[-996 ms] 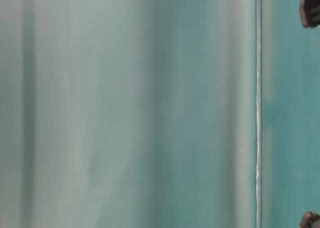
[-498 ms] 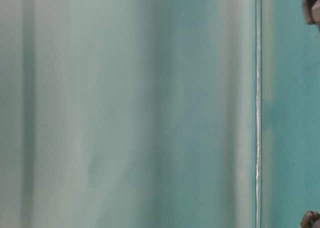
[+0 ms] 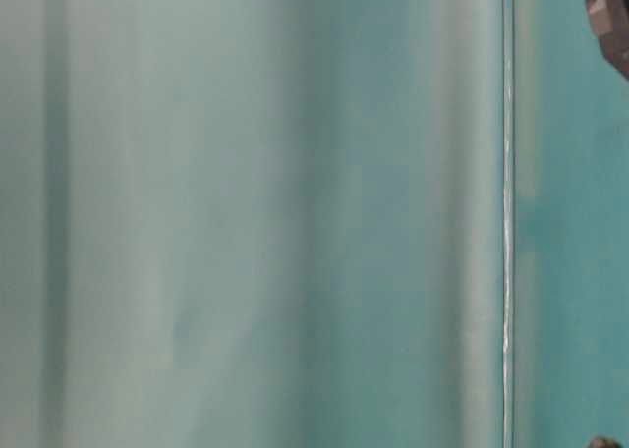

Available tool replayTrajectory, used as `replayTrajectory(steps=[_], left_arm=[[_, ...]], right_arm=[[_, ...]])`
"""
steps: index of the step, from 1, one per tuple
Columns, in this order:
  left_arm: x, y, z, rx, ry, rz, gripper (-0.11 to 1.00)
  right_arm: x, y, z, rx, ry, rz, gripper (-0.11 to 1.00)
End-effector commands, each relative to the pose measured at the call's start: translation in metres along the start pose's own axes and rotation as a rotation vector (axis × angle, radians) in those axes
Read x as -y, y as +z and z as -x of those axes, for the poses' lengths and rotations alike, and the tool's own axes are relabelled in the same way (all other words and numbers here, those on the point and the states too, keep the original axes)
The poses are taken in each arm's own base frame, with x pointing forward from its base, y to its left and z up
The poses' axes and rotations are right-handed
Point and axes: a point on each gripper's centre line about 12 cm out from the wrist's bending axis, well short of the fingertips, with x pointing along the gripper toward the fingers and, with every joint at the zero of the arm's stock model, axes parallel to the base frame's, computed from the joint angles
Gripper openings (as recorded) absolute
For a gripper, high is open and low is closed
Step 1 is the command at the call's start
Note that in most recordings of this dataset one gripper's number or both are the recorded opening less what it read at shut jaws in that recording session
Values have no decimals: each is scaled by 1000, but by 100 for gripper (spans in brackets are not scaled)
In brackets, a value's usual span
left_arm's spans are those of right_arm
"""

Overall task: Insert the wire through the hole in the metal fitting marked with a red label. (retake)
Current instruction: 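Open the right gripper and pull the wire leftward with the left gripper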

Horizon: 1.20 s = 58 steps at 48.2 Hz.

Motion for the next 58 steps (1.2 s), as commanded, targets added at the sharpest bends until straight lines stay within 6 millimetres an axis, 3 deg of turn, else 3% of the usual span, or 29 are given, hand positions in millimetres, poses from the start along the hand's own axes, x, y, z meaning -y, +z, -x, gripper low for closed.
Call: replayTrajectory(steps=[1,15,35,58], left_arm=[[6,11,9,20,-22,-8,-10],[16,10,46,-39,-55,-52,-10],[14,19,87,-83,-54,-52,-10],[16,12,99,-117,-62,-21,-10]], right_arm=[[-4,16,1,40,11,-21,86],[-3,15,2,41,9,-17,86],[-3,15,2,41,9,-17,85],[-3,16,1,45,10,-21,85]])
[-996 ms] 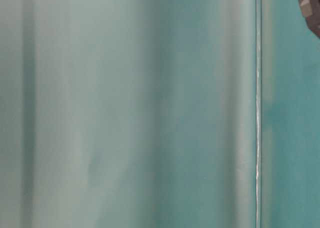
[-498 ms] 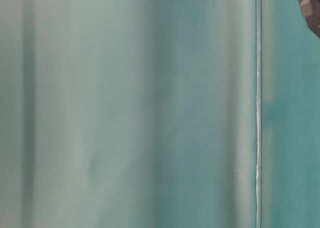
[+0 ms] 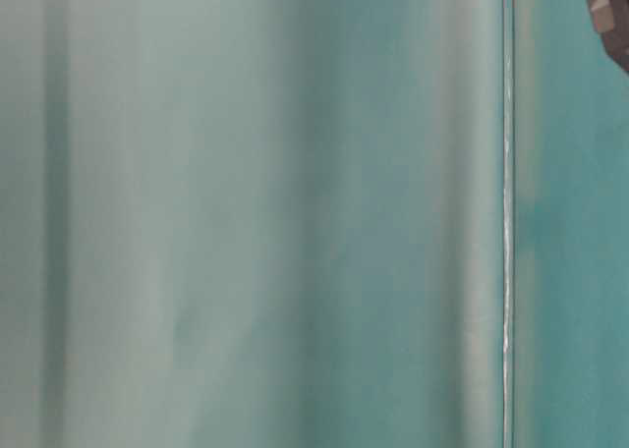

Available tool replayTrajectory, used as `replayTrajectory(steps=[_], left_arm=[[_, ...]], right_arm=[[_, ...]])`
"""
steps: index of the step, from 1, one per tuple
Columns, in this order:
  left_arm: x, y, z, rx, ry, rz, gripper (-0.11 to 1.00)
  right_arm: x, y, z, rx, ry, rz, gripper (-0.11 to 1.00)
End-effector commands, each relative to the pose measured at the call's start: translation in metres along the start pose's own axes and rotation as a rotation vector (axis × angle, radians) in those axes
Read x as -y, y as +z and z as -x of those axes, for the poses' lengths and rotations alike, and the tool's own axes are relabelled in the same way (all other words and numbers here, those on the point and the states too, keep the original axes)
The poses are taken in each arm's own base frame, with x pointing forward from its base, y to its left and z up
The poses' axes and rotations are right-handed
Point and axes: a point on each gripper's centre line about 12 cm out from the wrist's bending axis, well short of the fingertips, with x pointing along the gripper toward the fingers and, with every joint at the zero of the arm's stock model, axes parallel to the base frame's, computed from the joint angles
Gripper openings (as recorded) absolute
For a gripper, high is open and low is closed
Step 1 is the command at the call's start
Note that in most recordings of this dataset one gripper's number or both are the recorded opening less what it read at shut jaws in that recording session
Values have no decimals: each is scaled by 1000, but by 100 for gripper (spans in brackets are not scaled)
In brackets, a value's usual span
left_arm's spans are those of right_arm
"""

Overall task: Insert the wire through the hole in the metal fitting marked with a red label. (retake)
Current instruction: 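Open the right gripper and pull the wire leftward with the left gripper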

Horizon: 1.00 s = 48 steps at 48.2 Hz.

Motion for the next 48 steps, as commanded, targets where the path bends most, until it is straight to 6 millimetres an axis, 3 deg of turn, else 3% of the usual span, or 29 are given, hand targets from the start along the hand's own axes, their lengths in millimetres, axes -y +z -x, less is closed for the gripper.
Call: replayTrajectory(steps=[1,24,29,35,45,48], left_arm=[[2,3,0,10,-6,16,-10],[9,5,-6,2,-29,65,-10],[9,6,-8,5,-27,68,-4],[8,5,-12,-6,-21,69,15],[7,-2,-18,-38,-15,68,73],[6,-2,-20,-41,-10,70,80]], right_arm=[[-5,17,0,47,13,-21,85],[-4,18,-1,49,9,-25,85],[-3,18,-1,50,7,-25,85],[-4,19,-1,52,9,-24,85],[-4,18,-1,48,9,-27,85],[-3,18,-1,47,8,-29,85]])
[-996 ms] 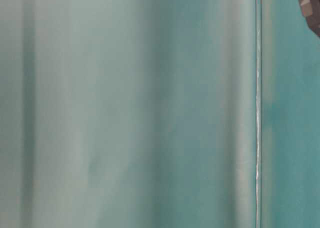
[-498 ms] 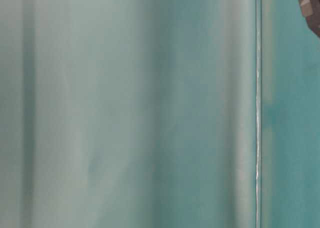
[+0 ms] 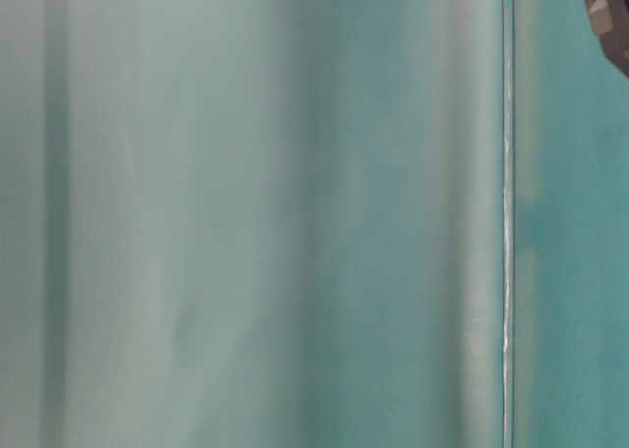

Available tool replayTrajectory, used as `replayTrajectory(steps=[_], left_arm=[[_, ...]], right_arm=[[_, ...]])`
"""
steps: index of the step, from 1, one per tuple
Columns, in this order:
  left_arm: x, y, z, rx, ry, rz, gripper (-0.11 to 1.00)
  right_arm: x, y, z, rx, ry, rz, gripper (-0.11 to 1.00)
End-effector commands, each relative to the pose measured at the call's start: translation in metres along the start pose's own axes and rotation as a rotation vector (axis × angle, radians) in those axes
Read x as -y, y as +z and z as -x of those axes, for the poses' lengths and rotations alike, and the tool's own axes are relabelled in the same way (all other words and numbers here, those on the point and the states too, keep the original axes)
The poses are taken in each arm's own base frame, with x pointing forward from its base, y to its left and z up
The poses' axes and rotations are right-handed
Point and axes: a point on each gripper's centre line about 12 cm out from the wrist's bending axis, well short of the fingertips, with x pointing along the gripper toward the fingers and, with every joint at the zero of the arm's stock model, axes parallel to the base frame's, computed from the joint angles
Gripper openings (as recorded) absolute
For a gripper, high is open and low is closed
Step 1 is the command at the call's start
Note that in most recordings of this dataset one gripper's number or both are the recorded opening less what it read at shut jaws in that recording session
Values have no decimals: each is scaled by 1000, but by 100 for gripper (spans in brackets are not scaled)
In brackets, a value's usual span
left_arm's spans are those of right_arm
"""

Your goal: Insert the wire through the hole in the metal fitting marked with a red label. (retake)

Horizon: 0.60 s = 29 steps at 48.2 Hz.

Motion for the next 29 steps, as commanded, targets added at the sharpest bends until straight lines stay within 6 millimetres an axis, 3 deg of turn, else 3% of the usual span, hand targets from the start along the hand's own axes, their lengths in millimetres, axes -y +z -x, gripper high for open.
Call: replayTrajectory(steps=[1,29], left_arm=[[0,5,-4,16,0,3,80],[-18,14,1,53,63,23,80]], right_arm=[[-5,19,-1,49,13,-29,85],[7,38,19,69,8,-36,85]])
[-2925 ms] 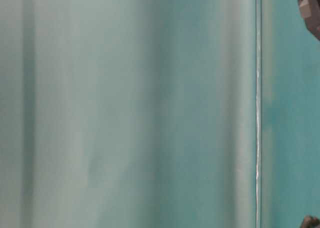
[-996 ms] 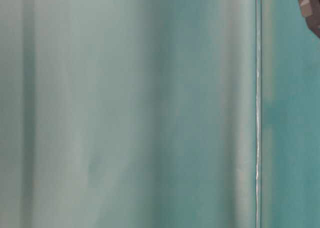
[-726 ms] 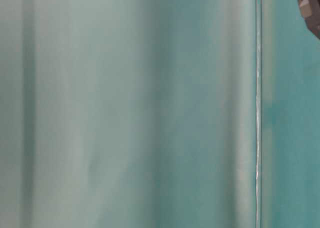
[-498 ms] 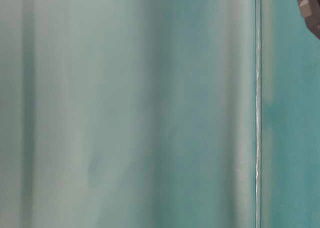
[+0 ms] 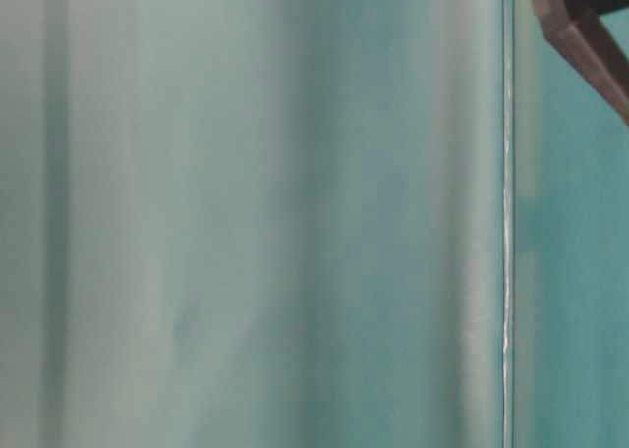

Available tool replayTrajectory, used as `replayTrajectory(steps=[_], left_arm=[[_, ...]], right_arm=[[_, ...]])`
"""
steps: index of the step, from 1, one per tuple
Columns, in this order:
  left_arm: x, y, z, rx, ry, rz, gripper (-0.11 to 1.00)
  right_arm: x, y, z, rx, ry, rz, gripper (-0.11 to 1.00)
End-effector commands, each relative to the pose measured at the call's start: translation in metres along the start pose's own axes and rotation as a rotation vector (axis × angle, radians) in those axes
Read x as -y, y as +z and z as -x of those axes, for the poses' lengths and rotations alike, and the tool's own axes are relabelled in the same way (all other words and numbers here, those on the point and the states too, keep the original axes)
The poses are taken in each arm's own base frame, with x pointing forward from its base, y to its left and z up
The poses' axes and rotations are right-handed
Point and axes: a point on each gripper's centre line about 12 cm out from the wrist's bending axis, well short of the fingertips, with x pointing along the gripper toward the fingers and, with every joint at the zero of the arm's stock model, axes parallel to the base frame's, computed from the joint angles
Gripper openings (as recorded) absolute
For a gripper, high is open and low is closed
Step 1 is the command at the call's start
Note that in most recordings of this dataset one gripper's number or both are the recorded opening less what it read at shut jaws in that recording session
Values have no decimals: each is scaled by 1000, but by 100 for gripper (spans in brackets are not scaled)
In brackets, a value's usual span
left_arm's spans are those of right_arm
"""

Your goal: Insert the wire through the hole in the metal fitting marked with a red label. (retake)

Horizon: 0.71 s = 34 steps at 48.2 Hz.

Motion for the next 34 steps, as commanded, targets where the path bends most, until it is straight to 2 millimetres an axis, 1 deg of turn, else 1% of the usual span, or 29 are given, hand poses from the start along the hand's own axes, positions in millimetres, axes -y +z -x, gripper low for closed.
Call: replayTrajectory(steps=[1,8,22,34], left_arm=[[-1,8,1,32,3,0,80],[-5,9,3,40,14,1,80],[-17,13,9,57,56,11,80],[-24,15,13,49,85,-20,80]], right_arm=[[0,17,3,41,5,-21,85],[7,20,6,43,-7,-23,85],[23,17,8,27,-44,-17,85],[30,20,11,31,-59,-21,85]])
